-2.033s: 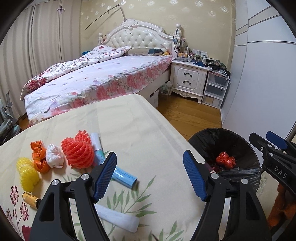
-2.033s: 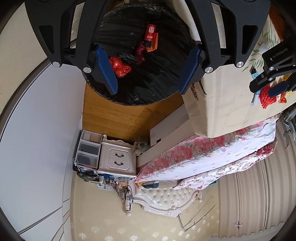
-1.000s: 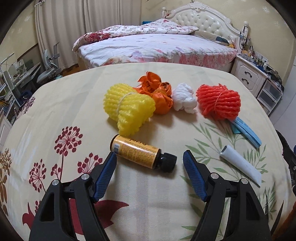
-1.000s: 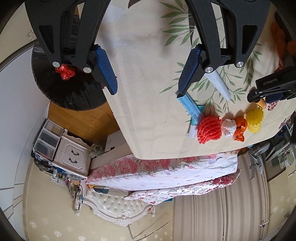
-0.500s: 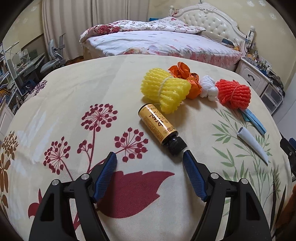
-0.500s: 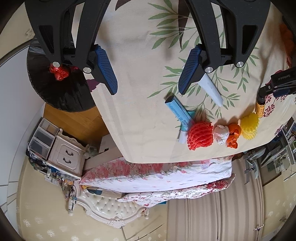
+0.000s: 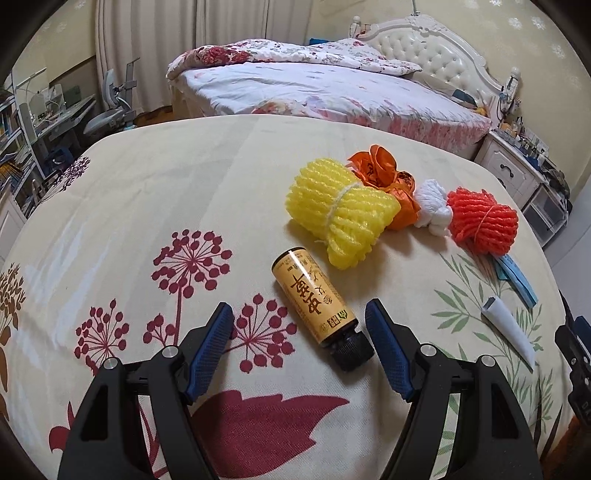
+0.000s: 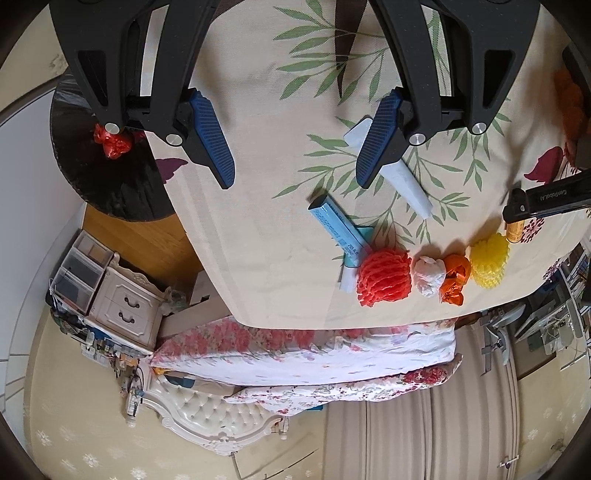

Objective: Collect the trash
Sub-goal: 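Grasp the gold bottle with the left tool while the right tool grasps the white tube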

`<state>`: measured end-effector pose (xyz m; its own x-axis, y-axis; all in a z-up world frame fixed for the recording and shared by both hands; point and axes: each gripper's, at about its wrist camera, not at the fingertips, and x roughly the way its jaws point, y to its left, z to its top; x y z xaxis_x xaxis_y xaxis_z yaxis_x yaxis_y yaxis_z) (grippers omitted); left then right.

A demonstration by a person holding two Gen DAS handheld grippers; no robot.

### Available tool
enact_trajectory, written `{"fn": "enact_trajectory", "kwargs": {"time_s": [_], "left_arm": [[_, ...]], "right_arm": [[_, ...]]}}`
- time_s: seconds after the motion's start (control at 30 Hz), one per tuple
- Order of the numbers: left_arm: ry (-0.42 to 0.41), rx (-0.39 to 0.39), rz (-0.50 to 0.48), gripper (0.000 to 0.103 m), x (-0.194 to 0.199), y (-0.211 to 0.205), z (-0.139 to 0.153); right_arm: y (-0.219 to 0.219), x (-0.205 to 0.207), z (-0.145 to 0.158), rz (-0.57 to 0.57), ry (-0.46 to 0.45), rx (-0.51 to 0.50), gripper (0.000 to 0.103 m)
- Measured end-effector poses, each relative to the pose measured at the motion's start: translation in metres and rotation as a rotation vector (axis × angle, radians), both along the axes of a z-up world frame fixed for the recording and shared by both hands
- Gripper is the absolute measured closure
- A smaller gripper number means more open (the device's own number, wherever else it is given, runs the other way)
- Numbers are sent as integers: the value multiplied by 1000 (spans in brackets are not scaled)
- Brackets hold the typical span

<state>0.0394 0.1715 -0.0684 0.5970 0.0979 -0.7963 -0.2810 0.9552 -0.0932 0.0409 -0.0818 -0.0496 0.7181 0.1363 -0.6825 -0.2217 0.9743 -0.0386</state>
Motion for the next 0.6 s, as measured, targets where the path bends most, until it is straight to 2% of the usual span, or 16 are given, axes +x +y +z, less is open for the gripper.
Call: {"fn": "enact_trajectory", "kwargs": {"time_s": [0.07,0.17,0.27,0.6], "left_arm": [[-10,11,-15,50,-3,0,0],[-17,42,-47,67,-9,-1,0],[-24,48,-80,78,-14,-1,0],[-11,59,-167,78,-38,-5,0]], "right_arm": [[2,0,0,4,2,-1,36],[6,-1,-1,15,7,-5,36],[10,-1,-2,26,11,-10,36],[25,-5,-3,74,25,-31,36]]}}
